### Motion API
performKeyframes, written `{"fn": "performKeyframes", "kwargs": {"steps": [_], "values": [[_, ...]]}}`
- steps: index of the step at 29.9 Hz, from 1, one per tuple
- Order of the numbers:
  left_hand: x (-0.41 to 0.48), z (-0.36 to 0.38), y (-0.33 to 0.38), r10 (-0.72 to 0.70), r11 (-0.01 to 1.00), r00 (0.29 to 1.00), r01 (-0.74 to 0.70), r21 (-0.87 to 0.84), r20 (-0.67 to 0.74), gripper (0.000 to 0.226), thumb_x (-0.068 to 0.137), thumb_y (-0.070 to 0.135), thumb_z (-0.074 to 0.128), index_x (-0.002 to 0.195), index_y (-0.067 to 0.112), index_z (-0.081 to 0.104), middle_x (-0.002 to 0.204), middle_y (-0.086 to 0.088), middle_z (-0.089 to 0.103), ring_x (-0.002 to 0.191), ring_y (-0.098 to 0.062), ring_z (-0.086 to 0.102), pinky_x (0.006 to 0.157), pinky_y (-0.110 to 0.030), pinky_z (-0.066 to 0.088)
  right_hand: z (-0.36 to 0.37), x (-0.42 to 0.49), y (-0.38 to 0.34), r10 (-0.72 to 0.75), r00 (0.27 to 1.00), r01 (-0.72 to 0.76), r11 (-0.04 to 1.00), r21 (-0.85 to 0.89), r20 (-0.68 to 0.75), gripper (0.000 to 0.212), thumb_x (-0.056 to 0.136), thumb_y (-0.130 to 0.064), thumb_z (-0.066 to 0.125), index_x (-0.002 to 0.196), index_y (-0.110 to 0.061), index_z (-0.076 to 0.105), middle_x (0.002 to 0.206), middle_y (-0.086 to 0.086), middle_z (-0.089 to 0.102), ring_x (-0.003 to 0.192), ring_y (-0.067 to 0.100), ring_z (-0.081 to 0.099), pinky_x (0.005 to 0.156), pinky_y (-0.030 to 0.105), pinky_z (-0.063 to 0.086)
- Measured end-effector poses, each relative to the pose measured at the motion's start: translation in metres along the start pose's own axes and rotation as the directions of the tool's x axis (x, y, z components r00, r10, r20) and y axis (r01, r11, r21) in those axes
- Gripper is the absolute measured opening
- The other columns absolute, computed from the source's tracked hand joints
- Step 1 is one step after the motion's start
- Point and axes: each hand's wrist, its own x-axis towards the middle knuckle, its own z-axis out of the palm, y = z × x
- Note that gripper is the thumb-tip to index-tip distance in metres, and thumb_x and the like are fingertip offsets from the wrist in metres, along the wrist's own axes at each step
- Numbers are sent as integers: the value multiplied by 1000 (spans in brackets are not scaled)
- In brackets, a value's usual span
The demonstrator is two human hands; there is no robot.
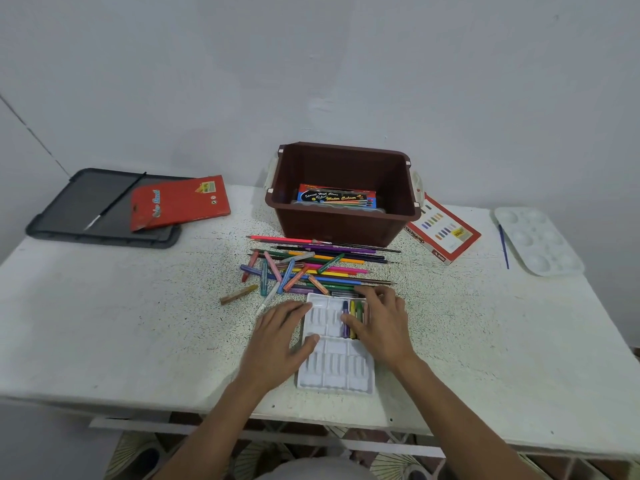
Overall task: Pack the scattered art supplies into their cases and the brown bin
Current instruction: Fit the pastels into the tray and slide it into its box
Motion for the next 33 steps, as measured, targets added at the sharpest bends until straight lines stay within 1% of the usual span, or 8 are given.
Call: {"fn": "performKeyframes", "kwargs": {"steps": [6, 11, 14, 17, 21, 26, 30, 33], "values": [[0, 0, -1, -2, 1000, 1000, 2, 5, 3, 55, 93, 58, 46, 140, 28, 47, 138, 13, 44, 129, -7, 37, 108, -30, 29, -8, 12, -10, -125, 990, 124, 992, -22, -66, 37, 95, -39, 55, 128, -22, 59, 123, 5, 56, 112, 26, 45, 93, 40, 41], [-1, 1, -2, 2, 1000, 1000, -2, 19, 12, 55, 94, 58, 45, 140, 29, 46, 139, 14, 43, 129, -6, 37, 108, -30, 30, -14, 32, -31, -293, 956, 293, 955, 53, -12, 26, 96, -20, 58, 118, -10, 65, 106, 9, 67, 96, 26, 59, 80, 36, 50], [-1, 0, -2, 1, 1000, 1000, -1, 16, 9, 55, 94, 59, 45, 140, 29, 46, 138, 14, 43, 129, -6, 37, 108, -30, 29, -12, 44, -43, -357, 934, 354, 933, 60, 35, 27, 94, -10, 58, 120, -7, 63, 104, 10, 66, 91, 25, 61, 73, 29, 43], [0, 0, 0, 0, 1000, 1000, 0, 9, -2, 56, 93, 58, 45, 139, 27, 47, 137, 12, 45, 128, -7, 37, 106, -30, 30, -7, 52, -49, -384, 921, 381, 923, 55, 64, 26, 94, -12, 59, 119, -8, 63, 106, 11, 65, 93, 27, 59, 71, 27, 38], [-1, -1, 0, 2, 1000, 1000, -2, 11, -6, 55, 93, 57, 45, 139, 26, 48, 137, 10, 45, 128, -8, 38, 106, -29, 30, -5, 59, -57, -392, 916, 390, 920, 45, 88, 25, 96, -21, 60, 117, -8, 65, 105, 10, 66, 91, 27, 60, 73, 33, 46], [0, 0, -1, 5, 1000, 1000, -5, 12, -4, 56, 93, 58, 45, 139, 25, 49, 137, 10, 46, 128, -9, 39, 107, -29, 30, 0, 63, -62, -405, 910, 409, 912, -32, 84, 19, 94, -24, 62, 108, -11, 64, 99, 9, 67, 87, 27, 61, 66, 33, 45], [0, 1, -1, 4, 1000, 1000, -4, 7, -10, 55, 94, 57, 46, 139, 26, 48, 136, 10, 46, 127, -9, 40, 106, -32, 33, 2, 65, -63, -395, 913, 399, 917, -22, 103, 19, 95, -17, 58, 111, -9, 64, 98, 12, 67, 86, 29, 62, 66, 33, 46], [0, 1, -1, 10, 1000, 1000, -10, 2, -5, 55, 94, 57, 46, 139, 27, 47, 137, 10, 45, 128, -9, 39, 107, -34, 34, -4, 62, -63, -364, 930, 359, 930, 84, 53, 31, 98, -17, 54, 128, -10, 60, 89, 10, 68, 74, 25, 60, 61, 28, 37]]}}
